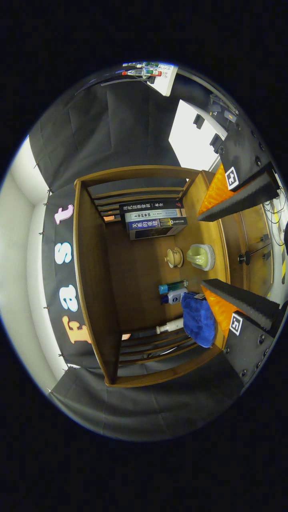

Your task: Pull open the drawer, take out the items inside it, and place them on the countertop above the cabinet.

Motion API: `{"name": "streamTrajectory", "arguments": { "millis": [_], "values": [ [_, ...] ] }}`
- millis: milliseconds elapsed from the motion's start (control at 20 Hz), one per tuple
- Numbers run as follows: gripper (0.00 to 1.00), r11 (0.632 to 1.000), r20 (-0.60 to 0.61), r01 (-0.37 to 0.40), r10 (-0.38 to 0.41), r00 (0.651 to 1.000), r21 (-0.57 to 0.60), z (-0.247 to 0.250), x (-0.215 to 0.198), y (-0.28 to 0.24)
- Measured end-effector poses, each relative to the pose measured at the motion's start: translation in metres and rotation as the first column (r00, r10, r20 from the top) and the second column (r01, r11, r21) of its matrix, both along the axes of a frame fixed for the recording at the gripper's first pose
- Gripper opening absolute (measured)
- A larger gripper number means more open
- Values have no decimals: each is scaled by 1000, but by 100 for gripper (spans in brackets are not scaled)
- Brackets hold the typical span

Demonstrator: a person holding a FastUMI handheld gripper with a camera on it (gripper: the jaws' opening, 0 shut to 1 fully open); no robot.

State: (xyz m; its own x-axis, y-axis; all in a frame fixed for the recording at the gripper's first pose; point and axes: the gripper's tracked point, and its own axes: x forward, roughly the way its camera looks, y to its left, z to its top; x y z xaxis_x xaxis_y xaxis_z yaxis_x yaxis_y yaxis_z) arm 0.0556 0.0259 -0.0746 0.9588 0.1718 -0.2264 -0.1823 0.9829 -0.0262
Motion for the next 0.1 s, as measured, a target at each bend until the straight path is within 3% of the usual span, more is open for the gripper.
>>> {"name": "streamTrajectory", "arguments": {
  "millis": [100],
  "values": [
    [96,1000,1,4,-4,1000,3,0,1,0]
  ]
}}
